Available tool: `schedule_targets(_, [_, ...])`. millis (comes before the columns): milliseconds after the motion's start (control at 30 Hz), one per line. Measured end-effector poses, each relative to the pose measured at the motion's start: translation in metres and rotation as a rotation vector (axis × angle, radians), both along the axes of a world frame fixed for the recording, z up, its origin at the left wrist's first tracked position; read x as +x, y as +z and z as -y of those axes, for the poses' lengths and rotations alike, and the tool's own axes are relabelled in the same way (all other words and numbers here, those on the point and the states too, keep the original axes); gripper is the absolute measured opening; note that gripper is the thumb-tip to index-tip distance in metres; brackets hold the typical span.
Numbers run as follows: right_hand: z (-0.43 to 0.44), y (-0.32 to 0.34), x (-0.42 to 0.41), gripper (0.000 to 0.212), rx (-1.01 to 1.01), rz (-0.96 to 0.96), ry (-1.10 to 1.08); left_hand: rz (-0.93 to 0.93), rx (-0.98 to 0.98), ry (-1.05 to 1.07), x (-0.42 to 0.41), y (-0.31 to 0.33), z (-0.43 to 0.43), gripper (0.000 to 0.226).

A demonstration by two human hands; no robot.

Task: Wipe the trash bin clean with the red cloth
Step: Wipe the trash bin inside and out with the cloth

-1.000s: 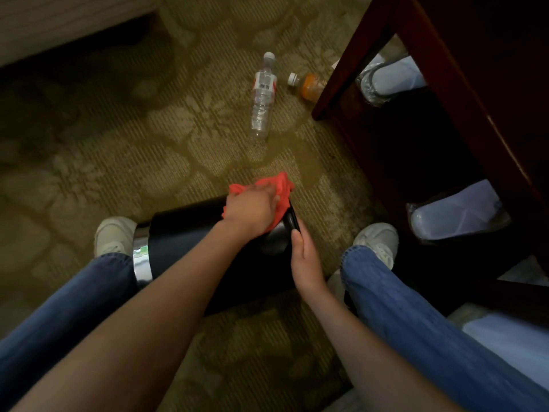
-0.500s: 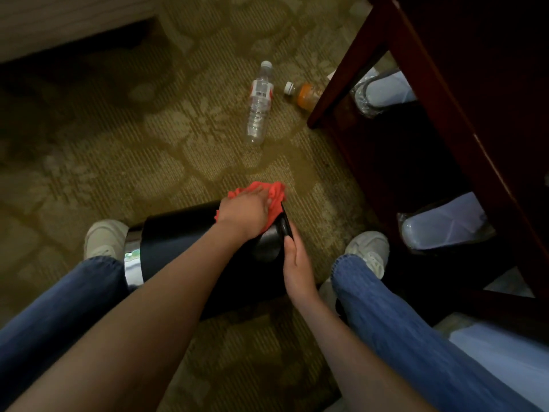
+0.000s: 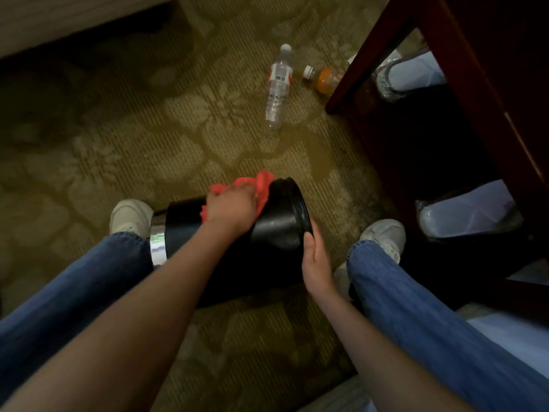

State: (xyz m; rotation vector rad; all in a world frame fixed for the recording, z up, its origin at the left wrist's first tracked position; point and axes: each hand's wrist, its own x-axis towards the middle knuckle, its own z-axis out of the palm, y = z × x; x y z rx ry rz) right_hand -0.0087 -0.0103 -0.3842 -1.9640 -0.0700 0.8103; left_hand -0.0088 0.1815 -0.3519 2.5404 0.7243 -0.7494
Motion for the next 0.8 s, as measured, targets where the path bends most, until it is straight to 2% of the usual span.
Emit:
schedule_targets(133, [-0.002,-0.004,0.002,0.057,-0.017,0.054,0.013,0.095,-0.02,-0.107,0.016,0.001,0.038,0.047])
schedule_targets(233, [-0.006,-0.002,0.006,0.036,0.007,0.067,0.033,0.091,-0.077,-0.076,0.021,0.0,0.03,0.044])
schedule_targets(300, [-0.009,-0.001,0.01,0.031,0.014,0.069,0.035,0.037,-0.145,-0.012,0.035,0.007,0.019,0.041])
schedule_targets(400, [-0.011,-0.001,0.014,0.033,0.029,0.053,0.018,-0.045,-0.158,0.025,0.053,0.019,0.016,0.041])
schedule_targets(500, [-0.009,-0.006,0.012,0.04,0.01,0.047,0.004,0.047,-0.113,0.02,0.045,0.016,0.025,0.039])
schedule_targets(600, [-0.004,-0.01,0.004,0.05,0.019,0.125,0.005,0.148,-0.1,-0.057,0.021,0.008,0.035,0.044])
schedule_targets(667, [-0.002,-0.012,0.002,0.055,0.021,0.171,0.024,0.134,-0.071,-0.114,0.009,0.008,0.042,0.046])
schedule_targets(800, [0.002,-0.005,0.002,0.054,-0.034,0.133,0.054,0.131,-0.01,-0.165,-0.01,0.012,0.054,0.05])
